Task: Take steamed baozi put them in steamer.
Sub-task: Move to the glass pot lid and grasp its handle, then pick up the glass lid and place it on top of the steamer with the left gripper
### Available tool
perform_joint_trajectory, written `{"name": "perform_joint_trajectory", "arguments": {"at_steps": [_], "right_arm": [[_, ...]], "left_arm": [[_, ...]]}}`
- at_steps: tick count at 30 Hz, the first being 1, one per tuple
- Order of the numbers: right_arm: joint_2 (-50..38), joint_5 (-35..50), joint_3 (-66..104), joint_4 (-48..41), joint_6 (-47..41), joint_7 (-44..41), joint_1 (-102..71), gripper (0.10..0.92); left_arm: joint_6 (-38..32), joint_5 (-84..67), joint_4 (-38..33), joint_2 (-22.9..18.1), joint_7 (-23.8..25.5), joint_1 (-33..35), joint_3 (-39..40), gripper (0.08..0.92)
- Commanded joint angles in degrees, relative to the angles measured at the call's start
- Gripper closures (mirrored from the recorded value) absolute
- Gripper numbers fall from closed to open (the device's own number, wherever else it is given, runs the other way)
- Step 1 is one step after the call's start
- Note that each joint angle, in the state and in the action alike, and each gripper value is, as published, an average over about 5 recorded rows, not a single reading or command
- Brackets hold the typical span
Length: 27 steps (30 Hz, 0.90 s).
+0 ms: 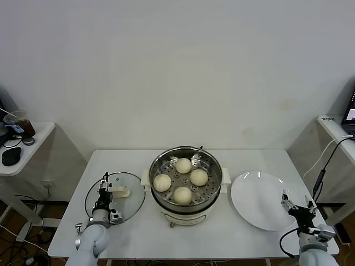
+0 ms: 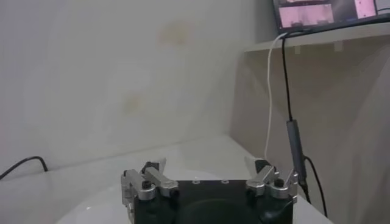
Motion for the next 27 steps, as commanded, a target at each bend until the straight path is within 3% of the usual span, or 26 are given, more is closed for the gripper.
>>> {"name": "perform_joint_trajectory", "arguments": {"at_steps": [1,12,18,23,27], "right_arm": [[0.1,-0.2,-0.1,0.0,0.0,0.0,0.0,0.203],[0.5,-0.5,-0.3,0.2,0.2,-0.1,0.0,0.203],[0.6,-0.4,-0.4,0.5,0.1,-0.1,0.0,0.203],[0.9,-0.5,-0.4,1.5,-0.6,-0.1,0.0,0.203],[1.4,-0.9,-0.5,2.2,-1.3,-0.1,0.0,0.203]], "left_arm": [[-0.1,-1.0,1.4,0.0,-0.8,-0.4,-0.5,0.355],[4.3,-4.8,-7.3,-0.2,0.8,3.4,-2.3,0.675],[17.9,-2.2,-15.0,0.1,-0.8,6.4,-0.7,0.805],[28.3,7.1,-21.2,-1.1,5.9,6.5,0.0,0.824],[29.9,11.3,-28.1,-3.1,12.5,6.8,-1.6,0.824]]}}
